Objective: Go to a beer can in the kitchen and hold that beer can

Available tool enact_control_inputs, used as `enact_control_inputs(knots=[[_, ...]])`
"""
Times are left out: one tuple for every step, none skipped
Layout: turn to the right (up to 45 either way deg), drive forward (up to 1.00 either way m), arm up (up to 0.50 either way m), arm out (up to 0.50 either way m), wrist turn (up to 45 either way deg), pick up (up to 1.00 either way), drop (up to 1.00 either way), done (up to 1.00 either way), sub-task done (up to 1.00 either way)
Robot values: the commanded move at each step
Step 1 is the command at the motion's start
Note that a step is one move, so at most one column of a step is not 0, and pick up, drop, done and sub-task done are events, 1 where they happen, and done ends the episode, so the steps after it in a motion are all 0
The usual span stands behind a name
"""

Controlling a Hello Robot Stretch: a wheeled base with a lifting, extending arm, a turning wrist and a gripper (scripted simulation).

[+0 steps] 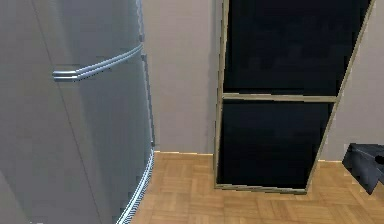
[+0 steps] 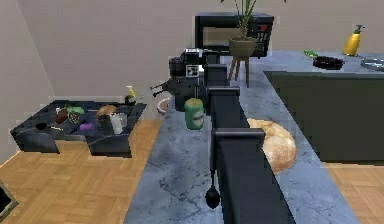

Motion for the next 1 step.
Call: enact_control_inputs(knots=[[0.0,0.00,0.00,0.00,45.0,0.00,0.00,0.00,0.00]])
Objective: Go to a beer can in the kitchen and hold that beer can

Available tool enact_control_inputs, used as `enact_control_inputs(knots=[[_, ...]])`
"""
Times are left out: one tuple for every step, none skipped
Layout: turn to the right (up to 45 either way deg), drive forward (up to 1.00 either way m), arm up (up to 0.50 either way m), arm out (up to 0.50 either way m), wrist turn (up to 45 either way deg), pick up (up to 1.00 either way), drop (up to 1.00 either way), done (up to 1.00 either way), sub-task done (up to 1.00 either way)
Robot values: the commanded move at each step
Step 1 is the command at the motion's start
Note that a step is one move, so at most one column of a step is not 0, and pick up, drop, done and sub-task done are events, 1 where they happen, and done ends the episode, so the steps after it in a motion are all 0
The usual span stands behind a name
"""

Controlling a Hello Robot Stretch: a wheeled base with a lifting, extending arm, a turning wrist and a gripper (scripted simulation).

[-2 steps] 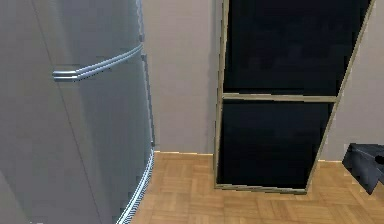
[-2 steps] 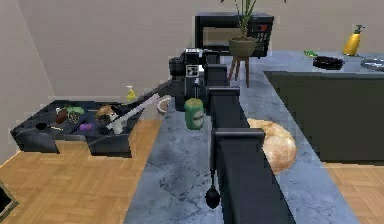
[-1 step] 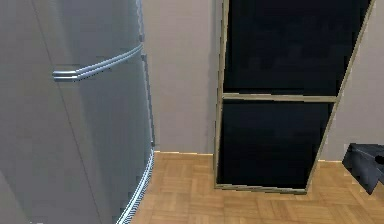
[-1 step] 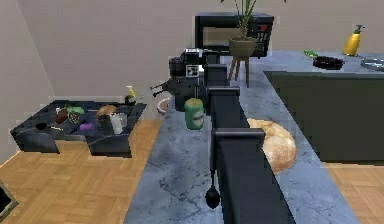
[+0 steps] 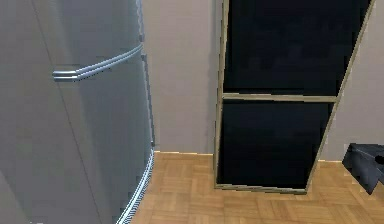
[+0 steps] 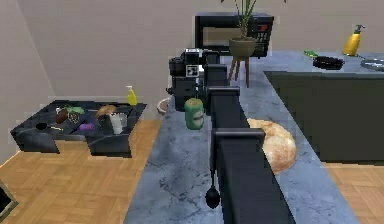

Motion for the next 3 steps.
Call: enact_control_inputs(knots=[[0.0,0.00,0.00,0.00,12.0,0.00,0.00,0.00,0.00],[0.0,0.00,-0.14,0.00,0.0,0.00,0.00,0.00,0.00],[0.0,0.00,0.00,0.00,0.0,1.00,0.00,0.00,0.00]])
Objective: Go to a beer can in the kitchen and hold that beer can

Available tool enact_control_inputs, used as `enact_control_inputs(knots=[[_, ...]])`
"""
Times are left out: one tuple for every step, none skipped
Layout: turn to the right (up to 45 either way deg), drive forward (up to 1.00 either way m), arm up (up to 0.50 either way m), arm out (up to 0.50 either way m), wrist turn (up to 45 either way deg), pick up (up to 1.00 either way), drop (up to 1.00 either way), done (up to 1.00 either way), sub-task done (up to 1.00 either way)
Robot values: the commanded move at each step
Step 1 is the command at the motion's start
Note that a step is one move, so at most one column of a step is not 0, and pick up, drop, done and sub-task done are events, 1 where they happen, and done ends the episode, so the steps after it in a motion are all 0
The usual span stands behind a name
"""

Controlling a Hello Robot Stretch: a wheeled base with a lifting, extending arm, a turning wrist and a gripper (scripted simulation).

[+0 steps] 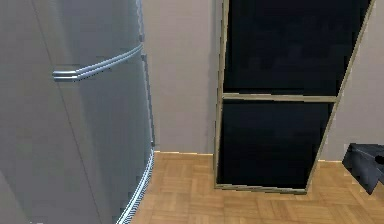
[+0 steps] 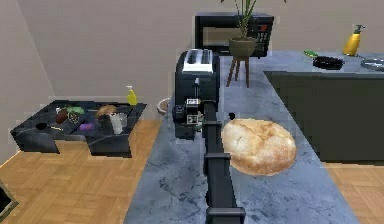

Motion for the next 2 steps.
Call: enact_control_inputs(knots=[[0.0,0.00,0.10,0.00,0.0,0.00,0.00,0.00,0.00],[0.0,0.00,0.00,0.00,0.0,0.00,0.00,1.00,0.00]])
